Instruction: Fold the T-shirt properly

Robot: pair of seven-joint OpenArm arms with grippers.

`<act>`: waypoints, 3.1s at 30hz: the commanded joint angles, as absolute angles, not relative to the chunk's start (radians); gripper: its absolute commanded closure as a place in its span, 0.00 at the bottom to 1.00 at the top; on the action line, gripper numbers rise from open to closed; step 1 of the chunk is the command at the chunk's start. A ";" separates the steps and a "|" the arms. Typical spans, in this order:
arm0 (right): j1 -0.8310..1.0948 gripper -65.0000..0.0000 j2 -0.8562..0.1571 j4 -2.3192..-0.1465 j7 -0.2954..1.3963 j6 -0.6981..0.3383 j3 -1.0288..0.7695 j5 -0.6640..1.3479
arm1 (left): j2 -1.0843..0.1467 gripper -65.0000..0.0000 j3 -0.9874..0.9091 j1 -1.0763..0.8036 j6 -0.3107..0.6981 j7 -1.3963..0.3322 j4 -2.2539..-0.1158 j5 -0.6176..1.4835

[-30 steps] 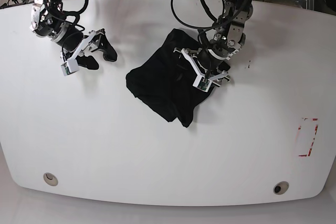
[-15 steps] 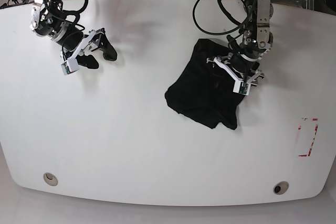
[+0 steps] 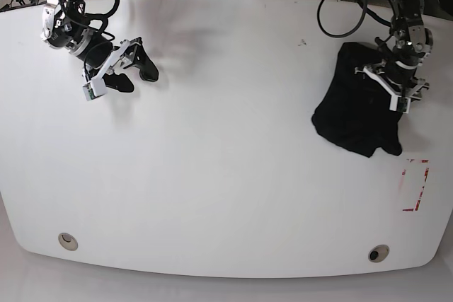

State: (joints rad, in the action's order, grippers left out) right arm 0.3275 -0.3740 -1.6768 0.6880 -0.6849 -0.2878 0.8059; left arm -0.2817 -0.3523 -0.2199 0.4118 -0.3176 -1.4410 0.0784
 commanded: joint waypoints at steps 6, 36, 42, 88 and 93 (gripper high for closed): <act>0.343 0.33 -0.366 -1.758 0.667 -0.698 -0.294 0.817 | -0.412 0.38 -0.427 -0.229 0.487 -0.403 -1.357 0.002; 0.383 0.33 -0.358 -1.807 0.667 -0.698 -0.292 0.819 | -0.668 0.38 -0.639 -0.104 0.636 -0.438 -1.270 0.010; 0.387 0.33 -0.360 -1.856 0.667 -0.698 -0.298 0.817 | -0.633 0.38 -0.667 -0.102 0.639 -0.544 -1.483 0.010; 0.865 0.33 -0.062 -1.583 -0.110 -0.698 -0.559 0.335 | 0.108 0.39 -0.038 -1.119 0.236 0.269 -1.951 -0.278; 0.998 0.33 -0.038 -1.575 -0.142 -0.698 -0.509 0.344 | 0.070 0.39 0.008 -1.282 0.236 0.292 -1.945 -0.278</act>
State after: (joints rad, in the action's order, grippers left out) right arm 0.9318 -0.0429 -1.5696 -0.1028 -0.6815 -0.5213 0.3267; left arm 0.0917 -0.0071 -1.2297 0.2401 0.2596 -1.9335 -0.2882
